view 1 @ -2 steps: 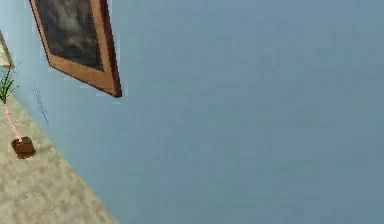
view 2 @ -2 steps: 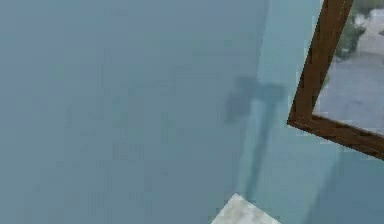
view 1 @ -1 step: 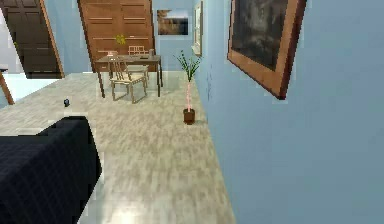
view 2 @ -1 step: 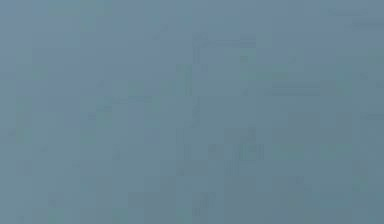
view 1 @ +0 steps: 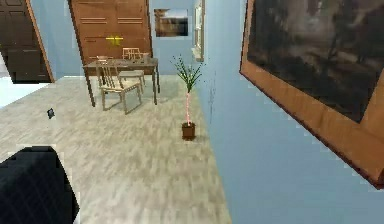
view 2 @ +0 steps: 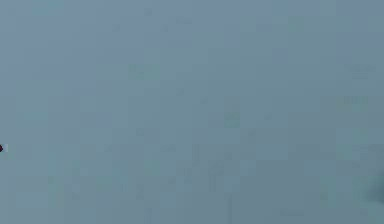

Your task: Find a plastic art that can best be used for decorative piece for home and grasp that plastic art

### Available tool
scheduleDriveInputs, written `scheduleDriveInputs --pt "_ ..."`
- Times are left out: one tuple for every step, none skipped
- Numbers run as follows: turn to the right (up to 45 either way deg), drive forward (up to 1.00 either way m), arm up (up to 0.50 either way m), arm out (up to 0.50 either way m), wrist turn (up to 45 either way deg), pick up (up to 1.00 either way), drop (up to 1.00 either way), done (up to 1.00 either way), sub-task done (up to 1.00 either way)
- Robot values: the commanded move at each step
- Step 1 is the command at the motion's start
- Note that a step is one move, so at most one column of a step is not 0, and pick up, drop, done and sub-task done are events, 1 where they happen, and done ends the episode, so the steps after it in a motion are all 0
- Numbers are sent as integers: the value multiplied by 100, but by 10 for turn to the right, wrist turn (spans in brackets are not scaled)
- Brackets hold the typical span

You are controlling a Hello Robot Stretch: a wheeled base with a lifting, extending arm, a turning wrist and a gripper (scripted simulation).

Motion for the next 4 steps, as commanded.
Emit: scheduleDriveInputs --pt "-180 0 0 0 0 0 0 0 0" --pt "-30 0 0 0 0 0 0 0 0" --pt "0 100 0 0 0 0 0 0 0" --pt "0 55 0 0 0 0 0 0 0"
